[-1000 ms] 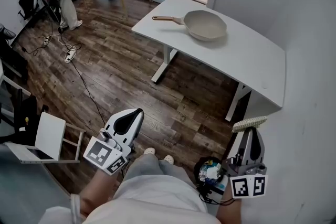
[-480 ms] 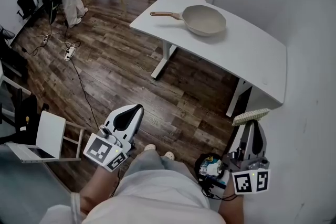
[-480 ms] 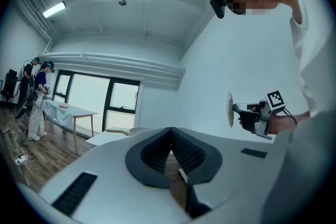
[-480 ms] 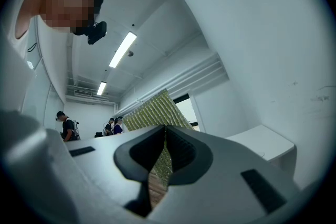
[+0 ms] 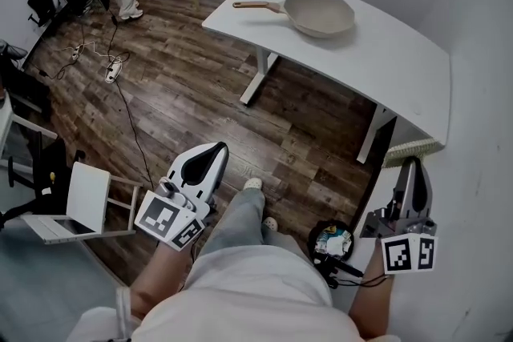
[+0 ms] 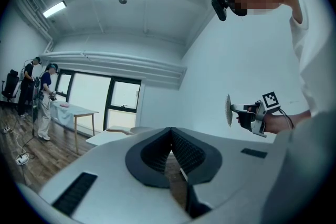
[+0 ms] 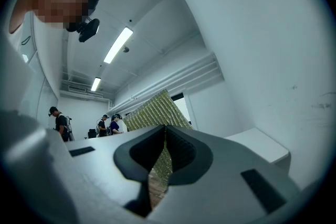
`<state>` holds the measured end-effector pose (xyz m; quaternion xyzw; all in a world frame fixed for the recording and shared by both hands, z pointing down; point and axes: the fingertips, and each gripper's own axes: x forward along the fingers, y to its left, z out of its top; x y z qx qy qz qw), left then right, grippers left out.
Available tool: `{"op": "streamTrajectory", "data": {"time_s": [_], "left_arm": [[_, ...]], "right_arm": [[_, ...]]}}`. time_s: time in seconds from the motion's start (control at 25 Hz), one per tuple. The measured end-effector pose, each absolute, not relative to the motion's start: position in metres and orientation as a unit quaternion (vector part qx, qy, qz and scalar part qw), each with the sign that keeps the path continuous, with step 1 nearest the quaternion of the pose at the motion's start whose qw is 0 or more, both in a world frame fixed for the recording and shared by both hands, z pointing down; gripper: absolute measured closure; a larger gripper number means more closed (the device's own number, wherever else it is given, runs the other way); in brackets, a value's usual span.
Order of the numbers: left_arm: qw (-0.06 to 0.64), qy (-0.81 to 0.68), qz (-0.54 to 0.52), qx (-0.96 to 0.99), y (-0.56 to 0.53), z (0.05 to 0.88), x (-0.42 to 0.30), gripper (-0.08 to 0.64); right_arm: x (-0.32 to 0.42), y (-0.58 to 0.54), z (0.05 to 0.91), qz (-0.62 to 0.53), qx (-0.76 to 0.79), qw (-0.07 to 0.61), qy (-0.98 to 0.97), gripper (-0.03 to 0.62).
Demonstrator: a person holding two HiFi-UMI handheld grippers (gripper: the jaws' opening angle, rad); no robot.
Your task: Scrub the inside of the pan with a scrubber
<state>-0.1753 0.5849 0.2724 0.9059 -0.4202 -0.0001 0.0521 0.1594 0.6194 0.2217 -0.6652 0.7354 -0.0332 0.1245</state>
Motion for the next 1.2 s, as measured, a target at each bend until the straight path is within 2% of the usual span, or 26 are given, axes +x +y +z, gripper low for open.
{"op": "streamTrajectory", "data": {"time_s": [0.36,1.2], "left_arm": [[0.058,-0.412,0.003,0.909,0.551,0.277,-0.157,0.549],[0.075,-0.369,0.007,0.926,0.418,0.278,-0.134,0.548]], "right_arm": [[0.183,0.596,0.225,-0.051,-0.675,0.131,0.724,0.565],[0.158,0.475,0.219,-0.064,-0.665,0.096,0.738,0.565]]}}
